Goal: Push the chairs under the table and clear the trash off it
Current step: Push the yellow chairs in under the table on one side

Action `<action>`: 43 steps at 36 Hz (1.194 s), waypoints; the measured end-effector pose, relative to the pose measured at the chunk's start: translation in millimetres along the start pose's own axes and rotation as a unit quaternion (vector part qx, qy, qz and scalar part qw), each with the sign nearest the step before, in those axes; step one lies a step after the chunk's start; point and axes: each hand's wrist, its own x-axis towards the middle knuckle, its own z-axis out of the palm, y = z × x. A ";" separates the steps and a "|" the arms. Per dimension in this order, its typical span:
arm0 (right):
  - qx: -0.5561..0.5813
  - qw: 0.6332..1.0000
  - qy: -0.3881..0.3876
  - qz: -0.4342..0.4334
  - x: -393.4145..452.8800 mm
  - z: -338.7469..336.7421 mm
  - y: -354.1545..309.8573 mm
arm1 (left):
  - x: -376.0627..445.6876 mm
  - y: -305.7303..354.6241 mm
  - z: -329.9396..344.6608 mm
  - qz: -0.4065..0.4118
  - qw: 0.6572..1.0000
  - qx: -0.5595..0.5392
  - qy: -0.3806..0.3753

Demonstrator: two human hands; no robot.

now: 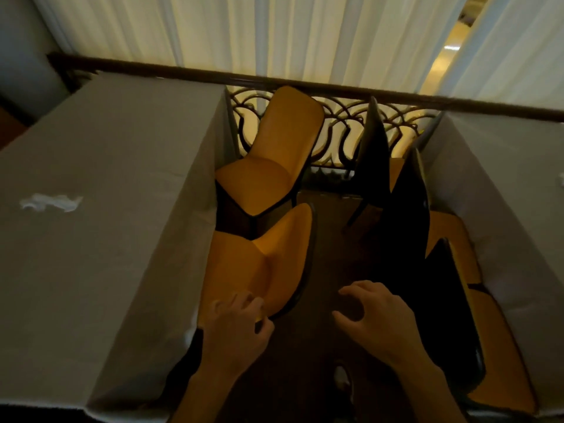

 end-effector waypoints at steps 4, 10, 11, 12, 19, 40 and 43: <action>-0.012 0.997 -0.025 -0.067 60.8 -7.2 37.6 | 27.5 27.6 27.3 -0.045 0.997 0.027 0.060; -0.037 0.978 -0.087 -0.184 141.4 -38.4 84.7 | 57.3 87.4 44.5 -0.162 0.982 0.022 0.094; -0.039 0.973 -0.094 -0.208 152.2 -43.4 89.5 | 59.2 95.9 46.1 -0.186 0.978 0.027 0.095; -0.042 0.967 -0.101 -0.231 163.6 -47.8 94.0 | 61.1 104.2 47.7 -0.208 0.973 0.034 0.094; -0.018 0.928 -0.128 -0.351 230.5 -61.6 94.0 | 73.0 138.5 55.0 -0.326 0.938 0.031 0.111; -0.106 0.803 -0.242 -0.535 382.4 -16.1 19.7 | 165.2 118.8 116.0 -0.449 0.884 -0.028 0.125; -0.119 0.772 -0.290 -0.553 393.6 -0.1 11.5 | 165.4 121.5 132.4 -0.487 0.862 -0.073 0.118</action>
